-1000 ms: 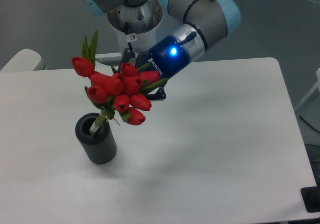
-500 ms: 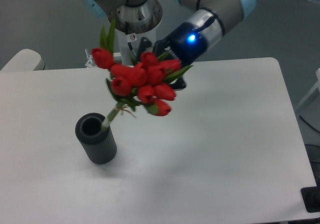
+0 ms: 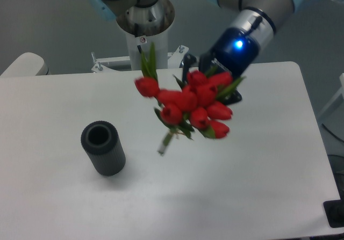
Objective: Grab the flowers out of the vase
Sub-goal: 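Carry the tulip bouquet away from the vase and hold it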
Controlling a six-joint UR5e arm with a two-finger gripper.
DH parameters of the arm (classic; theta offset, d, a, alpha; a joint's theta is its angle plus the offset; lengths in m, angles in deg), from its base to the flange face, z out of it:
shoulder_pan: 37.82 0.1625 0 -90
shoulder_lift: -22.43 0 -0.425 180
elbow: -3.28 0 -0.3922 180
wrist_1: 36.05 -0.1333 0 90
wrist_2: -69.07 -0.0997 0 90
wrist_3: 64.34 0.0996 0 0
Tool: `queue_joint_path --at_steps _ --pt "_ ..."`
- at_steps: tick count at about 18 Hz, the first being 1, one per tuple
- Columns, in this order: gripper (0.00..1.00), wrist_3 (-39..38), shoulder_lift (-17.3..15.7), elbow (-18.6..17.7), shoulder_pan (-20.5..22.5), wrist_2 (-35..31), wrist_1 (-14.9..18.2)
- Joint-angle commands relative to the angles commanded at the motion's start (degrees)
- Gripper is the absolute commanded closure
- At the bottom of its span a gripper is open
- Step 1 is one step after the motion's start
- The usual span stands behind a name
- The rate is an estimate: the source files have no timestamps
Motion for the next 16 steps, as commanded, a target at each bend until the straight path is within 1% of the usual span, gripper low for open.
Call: queue_joint_path --at_steps 1,5,10,12,15,16 --pt "0.97 0.2 0.2 -0.1 0.0 -1.9 0.0" --pt "0.97 1.0 -0.1 -0.2 -0.7 -15.5 0.4" --pt "0.97 1.0 -0.3 -0.3 -2.5 -26.4 1.1" --pt "0.97 1.0 -0.3 0.3 -3.9 -30.8 3.0" --pt "0.97 1.0 0.4 2.2 -5.9 -36.3 6.8" --pt "0.97 1.0 0.8 2.5 -6.2 -37.7 7.6"
